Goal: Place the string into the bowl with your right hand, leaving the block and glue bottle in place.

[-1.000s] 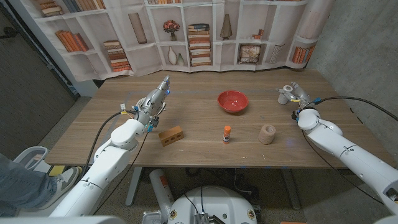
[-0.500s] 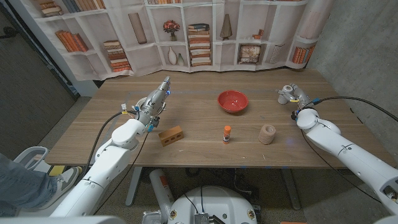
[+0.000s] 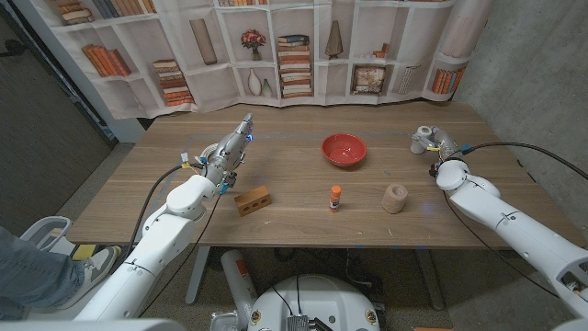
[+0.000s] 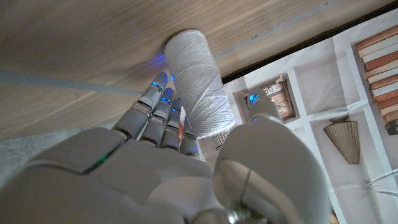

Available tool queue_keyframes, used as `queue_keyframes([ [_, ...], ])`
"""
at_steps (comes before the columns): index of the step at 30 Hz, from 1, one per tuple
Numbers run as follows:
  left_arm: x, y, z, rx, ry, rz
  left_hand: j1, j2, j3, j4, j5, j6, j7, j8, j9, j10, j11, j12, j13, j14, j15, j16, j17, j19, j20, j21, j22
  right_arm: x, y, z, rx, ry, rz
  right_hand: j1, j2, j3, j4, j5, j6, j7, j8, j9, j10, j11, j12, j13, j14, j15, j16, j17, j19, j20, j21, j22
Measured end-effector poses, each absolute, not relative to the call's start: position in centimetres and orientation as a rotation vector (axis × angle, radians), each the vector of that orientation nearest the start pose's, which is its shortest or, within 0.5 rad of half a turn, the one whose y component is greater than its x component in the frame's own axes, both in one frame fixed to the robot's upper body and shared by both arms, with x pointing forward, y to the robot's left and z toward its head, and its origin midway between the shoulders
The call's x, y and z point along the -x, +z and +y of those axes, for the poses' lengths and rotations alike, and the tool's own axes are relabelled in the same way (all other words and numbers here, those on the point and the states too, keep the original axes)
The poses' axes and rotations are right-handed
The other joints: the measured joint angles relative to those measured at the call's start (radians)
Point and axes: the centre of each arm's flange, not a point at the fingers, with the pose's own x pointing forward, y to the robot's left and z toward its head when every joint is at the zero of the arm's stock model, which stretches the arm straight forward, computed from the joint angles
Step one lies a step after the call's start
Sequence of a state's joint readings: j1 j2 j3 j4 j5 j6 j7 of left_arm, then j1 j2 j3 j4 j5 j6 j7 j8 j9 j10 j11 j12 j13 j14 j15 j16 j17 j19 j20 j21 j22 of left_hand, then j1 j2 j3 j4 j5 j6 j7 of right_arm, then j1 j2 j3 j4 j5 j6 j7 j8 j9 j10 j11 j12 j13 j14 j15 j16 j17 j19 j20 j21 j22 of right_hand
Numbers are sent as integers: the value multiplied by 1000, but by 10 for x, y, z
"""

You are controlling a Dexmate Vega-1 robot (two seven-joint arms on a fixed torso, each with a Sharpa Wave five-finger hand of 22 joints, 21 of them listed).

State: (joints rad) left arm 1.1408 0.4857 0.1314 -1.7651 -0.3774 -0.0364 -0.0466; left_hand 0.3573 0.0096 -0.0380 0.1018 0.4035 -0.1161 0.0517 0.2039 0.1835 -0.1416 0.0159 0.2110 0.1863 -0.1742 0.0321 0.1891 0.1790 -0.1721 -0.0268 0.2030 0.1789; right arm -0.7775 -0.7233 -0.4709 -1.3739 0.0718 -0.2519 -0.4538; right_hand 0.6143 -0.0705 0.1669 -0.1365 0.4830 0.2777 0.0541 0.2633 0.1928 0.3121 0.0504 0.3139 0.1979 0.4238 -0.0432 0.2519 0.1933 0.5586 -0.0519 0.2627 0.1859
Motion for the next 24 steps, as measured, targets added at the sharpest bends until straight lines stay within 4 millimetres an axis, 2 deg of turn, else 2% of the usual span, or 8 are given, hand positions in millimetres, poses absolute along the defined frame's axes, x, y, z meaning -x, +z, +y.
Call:
queue_keyframes([
  [5,-573,-34,272,-148,-225,-579,0,0,0,0,0,0,0,0,0,0,0,0,0,0,0,0,0,0,8,0,0,-658,-27,-398,731,-464,-312,19,4,0,0,-6,69,-2,12,-2,73,-8,19,0,42,-3,4,5,28,-5,0,3],
  [10,-573,-35,272,-148,-226,-576,0,0,0,0,0,0,0,0,0,2,-2,0,0,0,0,0,0,2,9,0,0,-658,-26,-396,734,-469,-309,32,17,3,3,-9,112,-8,19,-2,115,-20,30,0,74,-7,4,5,54,-6,8,3],
  [15,-574,-36,273,-147,-224,-574,0,0,-2,-3,0,0,0,0,0,2,-2,0,0,0,0,0,0,-2,6,0,0,-659,-25,-395,735,-474,-311,35,20,3,3,-18,145,-16,24,-2,146,-18,33,-1,102,-7,8,5,74,-9,15,3],
  [17,-574,-36,274,-147,-223,-574,0,0,-3,-2,0,0,0,0,0,2,-2,0,0,0,0,0,0,2,1,0,0,-659,-25,-394,733,-475,-311,39,24,1,14,-25,161,-21,25,-2,159,-23,38,-3,118,-5,12,5,87,-9,16,3],
  [24,-575,-38,276,-143,-222,-569,0,0,-5,0,0,0,0,0,0,2,-2,0,0,0,0,0,0,4,0,0,0,-660,-25,-391,723,-477,-324,-16,78,-5,57,-48,200,-35,25,-2,197,-26,38,-3,147,-9,18,9,100,-11,24,8],
])
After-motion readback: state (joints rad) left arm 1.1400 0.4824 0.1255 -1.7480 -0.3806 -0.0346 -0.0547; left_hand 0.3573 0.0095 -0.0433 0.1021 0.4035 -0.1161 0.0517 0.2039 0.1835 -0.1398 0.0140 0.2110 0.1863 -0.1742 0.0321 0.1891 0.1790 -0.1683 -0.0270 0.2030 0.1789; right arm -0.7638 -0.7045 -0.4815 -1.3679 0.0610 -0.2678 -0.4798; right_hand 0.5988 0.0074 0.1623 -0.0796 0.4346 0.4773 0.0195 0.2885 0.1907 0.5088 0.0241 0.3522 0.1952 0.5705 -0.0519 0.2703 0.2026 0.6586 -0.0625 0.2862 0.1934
